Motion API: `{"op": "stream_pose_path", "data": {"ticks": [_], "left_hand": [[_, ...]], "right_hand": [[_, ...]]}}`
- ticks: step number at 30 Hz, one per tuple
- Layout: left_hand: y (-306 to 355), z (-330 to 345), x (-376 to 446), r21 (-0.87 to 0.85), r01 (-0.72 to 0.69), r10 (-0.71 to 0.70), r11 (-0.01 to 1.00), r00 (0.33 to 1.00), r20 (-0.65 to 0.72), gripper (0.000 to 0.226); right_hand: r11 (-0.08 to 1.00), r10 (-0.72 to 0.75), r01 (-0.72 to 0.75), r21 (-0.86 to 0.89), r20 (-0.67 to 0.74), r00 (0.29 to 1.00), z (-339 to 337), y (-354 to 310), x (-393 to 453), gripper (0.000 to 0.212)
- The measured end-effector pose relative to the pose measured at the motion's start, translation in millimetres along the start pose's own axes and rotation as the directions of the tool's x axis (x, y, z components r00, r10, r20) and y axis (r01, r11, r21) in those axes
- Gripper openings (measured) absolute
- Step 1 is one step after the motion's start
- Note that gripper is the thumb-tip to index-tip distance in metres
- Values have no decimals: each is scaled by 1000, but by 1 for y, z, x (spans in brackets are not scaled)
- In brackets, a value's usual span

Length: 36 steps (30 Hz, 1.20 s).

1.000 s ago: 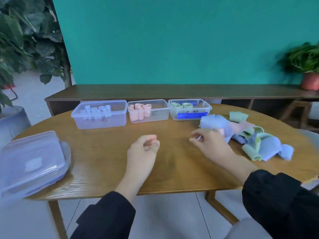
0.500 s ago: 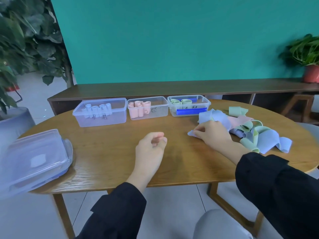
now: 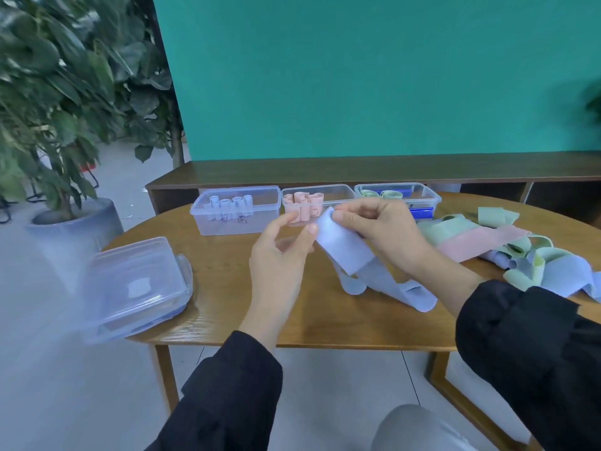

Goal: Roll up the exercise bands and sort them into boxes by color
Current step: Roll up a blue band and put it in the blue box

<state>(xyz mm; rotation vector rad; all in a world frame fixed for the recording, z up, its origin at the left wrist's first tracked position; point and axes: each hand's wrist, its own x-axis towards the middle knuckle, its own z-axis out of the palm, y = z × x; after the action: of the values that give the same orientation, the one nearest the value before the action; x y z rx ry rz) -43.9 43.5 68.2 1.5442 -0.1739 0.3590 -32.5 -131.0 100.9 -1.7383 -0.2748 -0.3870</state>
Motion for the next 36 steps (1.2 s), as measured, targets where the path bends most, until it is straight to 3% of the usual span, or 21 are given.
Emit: {"op": "stream_pose_path", "data": {"ticks": [7,14,20,24,27,32,36], "left_hand": [[33,-32,-7,10,-17,17,1000,1000,-18,35],[46,-35,-27,-61,-121,129,991,981,146,70],[57,-37,-30,-133,-204,214,970,975,62,59],[68,-38,-30,-202,-255,254,945,967,-31,32],[76,-44,-27,-191,-296,290,936,955,-60,23],[84,-54,-23,-177,-293,283,939,956,-83,19],[94,-60,-24,-156,-316,307,936,949,-76,18]], "right_hand": [[991,-36,46,126,-81,996,24,-34,4,17],[951,-25,33,306,-30,999,38,-68,5,30],[904,-44,12,427,65,997,42,-90,-4,42],[958,-86,29,285,192,978,38,-93,-9,55],[990,-91,63,124,242,966,35,-95,-15,58],[985,-169,154,84,221,960,36,-94,-23,36],[964,-267,266,29,128,955,39,-100,-25,22]]}}
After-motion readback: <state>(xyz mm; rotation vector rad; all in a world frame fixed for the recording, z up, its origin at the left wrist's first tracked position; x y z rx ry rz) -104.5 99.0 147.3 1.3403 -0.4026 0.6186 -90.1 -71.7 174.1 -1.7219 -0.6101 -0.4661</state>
